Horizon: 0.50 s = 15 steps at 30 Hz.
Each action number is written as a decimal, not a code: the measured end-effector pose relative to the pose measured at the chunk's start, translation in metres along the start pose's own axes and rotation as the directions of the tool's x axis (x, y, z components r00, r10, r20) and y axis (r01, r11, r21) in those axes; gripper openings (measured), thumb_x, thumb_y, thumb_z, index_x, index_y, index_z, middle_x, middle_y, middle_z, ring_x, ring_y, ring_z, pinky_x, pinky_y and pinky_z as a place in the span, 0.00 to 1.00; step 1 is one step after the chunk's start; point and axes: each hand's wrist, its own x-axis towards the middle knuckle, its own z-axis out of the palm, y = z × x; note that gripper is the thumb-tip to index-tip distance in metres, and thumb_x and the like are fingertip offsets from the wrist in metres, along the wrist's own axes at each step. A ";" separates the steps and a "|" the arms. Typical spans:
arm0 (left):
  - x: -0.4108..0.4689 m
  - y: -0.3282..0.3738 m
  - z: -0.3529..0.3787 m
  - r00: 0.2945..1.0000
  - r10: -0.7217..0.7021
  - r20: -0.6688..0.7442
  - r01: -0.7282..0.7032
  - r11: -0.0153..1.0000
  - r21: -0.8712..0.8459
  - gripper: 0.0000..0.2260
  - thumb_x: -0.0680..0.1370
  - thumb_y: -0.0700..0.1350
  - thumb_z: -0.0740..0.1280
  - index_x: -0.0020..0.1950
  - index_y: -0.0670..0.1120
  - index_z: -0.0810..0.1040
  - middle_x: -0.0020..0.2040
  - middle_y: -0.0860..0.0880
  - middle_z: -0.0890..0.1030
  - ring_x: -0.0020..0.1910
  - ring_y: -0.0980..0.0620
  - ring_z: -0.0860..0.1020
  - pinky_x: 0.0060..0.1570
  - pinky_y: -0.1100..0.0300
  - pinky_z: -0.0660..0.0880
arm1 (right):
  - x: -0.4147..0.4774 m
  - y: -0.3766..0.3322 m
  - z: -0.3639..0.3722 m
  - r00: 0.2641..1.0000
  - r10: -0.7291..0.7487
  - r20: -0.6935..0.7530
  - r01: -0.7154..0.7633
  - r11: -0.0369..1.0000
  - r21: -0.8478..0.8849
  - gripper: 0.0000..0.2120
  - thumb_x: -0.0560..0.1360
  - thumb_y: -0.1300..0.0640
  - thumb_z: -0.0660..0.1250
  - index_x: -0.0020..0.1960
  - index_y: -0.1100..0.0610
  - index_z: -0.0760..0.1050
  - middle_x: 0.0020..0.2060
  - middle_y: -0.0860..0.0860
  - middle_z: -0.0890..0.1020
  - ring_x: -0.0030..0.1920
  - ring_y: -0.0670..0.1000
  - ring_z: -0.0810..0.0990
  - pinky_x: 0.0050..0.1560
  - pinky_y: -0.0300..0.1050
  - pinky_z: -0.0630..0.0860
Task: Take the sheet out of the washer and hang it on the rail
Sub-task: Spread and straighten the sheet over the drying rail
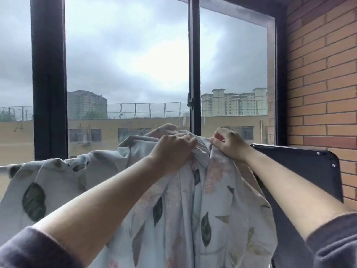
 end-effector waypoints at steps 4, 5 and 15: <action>0.021 -0.003 0.004 0.968 -0.229 0.106 0.218 0.971 0.102 0.07 0.80 0.40 0.56 0.57 0.45 0.69 0.49 0.47 0.81 0.48 0.43 0.81 0.43 0.52 0.77 | -0.003 0.014 -0.013 0.986 0.013 0.168 -0.012 1.000 -0.007 0.19 0.73 0.34 0.59 0.46 0.50 0.74 0.43 0.46 0.77 0.44 0.46 0.76 0.45 0.46 0.73; 0.029 -0.004 0.007 0.958 -0.255 0.127 0.243 0.964 0.104 0.07 0.80 0.40 0.56 0.57 0.45 0.68 0.49 0.46 0.81 0.48 0.42 0.81 0.43 0.51 0.76 | -0.004 0.014 -0.017 0.977 0.043 0.211 -0.056 0.997 0.057 0.27 0.69 0.28 0.56 0.49 0.51 0.74 0.45 0.46 0.78 0.45 0.46 0.76 0.44 0.45 0.72; 0.067 -0.004 0.027 0.907 -0.405 0.118 0.405 0.914 0.026 0.06 0.81 0.42 0.55 0.56 0.43 0.67 0.44 0.41 0.81 0.44 0.39 0.80 0.36 0.52 0.71 | 0.016 0.011 -0.029 0.962 0.064 0.265 -0.116 0.976 0.185 0.09 0.78 0.54 0.63 0.40 0.57 0.74 0.33 0.49 0.74 0.34 0.46 0.71 0.35 0.37 0.68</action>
